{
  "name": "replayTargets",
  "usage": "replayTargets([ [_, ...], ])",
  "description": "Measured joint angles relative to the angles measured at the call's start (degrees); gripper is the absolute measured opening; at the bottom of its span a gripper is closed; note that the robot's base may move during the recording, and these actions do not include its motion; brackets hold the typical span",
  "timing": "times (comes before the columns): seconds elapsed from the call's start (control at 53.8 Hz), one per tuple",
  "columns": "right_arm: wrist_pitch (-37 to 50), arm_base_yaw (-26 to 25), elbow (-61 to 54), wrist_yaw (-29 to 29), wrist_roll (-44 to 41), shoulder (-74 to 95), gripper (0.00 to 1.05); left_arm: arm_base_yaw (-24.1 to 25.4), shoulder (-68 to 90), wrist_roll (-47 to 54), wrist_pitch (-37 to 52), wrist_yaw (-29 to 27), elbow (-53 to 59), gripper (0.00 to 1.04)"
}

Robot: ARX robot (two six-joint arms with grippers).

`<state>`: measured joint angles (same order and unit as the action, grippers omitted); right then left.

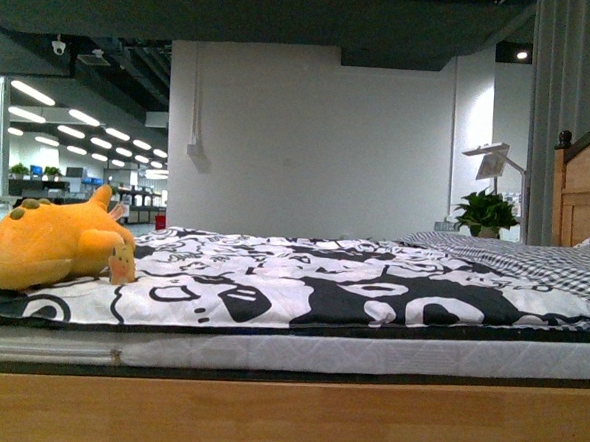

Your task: Put away toys

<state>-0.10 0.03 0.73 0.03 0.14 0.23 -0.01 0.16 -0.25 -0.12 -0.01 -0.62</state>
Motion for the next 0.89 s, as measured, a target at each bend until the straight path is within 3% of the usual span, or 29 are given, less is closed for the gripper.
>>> replayTargets([
  [0.891, 0.00, 0.00, 0.00, 0.02, 0.00, -0.02, 1.04, 0.00, -0.02, 0.00, 0.00, 0.00, 0.00, 0.99],
])
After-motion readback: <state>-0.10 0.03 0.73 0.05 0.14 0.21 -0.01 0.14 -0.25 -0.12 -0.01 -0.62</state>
